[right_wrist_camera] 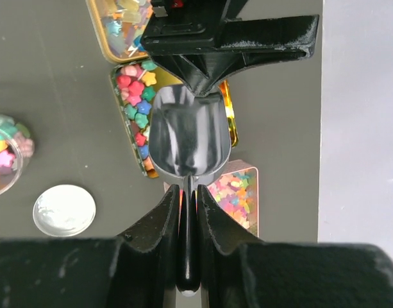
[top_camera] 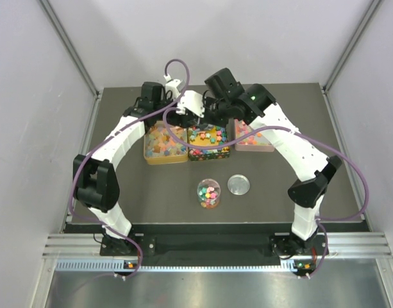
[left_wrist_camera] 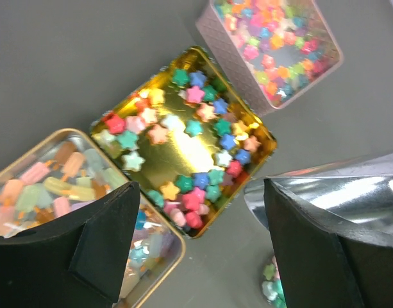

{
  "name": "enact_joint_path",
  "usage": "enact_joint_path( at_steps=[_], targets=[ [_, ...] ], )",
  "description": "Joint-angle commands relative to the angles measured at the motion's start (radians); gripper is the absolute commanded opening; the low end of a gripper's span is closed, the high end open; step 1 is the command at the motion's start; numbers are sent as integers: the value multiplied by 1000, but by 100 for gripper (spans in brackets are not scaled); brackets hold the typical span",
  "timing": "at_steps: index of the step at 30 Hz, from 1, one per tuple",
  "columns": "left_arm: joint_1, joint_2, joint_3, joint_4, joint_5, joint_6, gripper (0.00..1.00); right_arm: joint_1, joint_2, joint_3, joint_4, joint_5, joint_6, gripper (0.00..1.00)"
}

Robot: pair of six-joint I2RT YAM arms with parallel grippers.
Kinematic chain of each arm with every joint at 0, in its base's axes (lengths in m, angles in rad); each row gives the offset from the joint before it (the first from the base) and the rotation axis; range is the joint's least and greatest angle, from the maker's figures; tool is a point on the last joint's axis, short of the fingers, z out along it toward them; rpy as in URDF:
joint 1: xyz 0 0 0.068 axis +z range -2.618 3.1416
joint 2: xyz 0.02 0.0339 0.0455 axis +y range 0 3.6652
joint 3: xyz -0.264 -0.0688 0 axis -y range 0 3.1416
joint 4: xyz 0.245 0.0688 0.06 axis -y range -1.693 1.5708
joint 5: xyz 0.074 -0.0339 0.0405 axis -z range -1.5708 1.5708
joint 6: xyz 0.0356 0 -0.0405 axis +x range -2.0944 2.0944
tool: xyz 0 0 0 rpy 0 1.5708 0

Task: Pack the candies
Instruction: Scoop the fake candies from the storage box.

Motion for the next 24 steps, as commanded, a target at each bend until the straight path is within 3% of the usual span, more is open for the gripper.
enact_joint_path(
  at_steps=[1, 9, 13, 24],
  targets=[
    [20, -41, 61, 17, -208, 47, 83, -78, -32, -50, 75, 31, 88, 0],
    [122, -96, 25, 67, -272, 92, 84, -322, -149, -327, 135, 176, 233, 0],
    [125, -79, 3, 87, -241, 92, 84, -340, -149, -421, 135, 262, 237, 0],
    [135, -76, -27, 138, -166, 115, 84, -398, -33, -431, 163, 460, 207, 0]
  ],
)
